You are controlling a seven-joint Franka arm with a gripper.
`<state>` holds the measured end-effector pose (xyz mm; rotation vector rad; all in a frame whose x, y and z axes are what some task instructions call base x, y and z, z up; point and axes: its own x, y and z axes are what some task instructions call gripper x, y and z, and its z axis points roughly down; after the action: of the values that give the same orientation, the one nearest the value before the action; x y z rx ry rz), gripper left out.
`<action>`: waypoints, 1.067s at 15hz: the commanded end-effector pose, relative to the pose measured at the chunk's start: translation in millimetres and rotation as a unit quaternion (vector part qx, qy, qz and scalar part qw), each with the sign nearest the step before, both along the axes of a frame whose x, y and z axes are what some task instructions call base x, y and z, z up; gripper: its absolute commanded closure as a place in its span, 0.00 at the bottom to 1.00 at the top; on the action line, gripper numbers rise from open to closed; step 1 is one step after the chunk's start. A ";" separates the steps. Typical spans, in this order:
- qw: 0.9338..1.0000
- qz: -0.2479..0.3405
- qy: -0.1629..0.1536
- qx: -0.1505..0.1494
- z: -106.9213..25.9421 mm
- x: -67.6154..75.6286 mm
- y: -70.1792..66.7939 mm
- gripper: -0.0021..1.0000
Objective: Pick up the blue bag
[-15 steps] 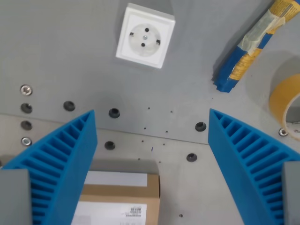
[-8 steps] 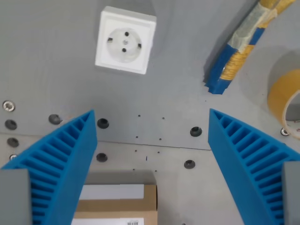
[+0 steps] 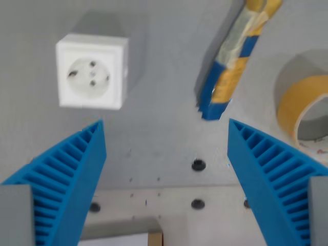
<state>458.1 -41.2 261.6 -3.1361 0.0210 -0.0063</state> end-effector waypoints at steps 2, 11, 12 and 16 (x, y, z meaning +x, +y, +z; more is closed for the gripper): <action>0.991 -0.124 -0.045 0.009 -22.0 -0.8 -17.2 0.00; 0.984 -0.168 -0.065 0.013 -66.5 5.8 -56.1 0.00; 0.983 -0.171 -0.062 0.014 -71.0 9.4 -58.6 0.00; 0.984 -0.174 -0.046 0.015 -90.3 17.2 -65.8 0.00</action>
<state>469.1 -102.5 176.8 -3.1090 0.3925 -0.0715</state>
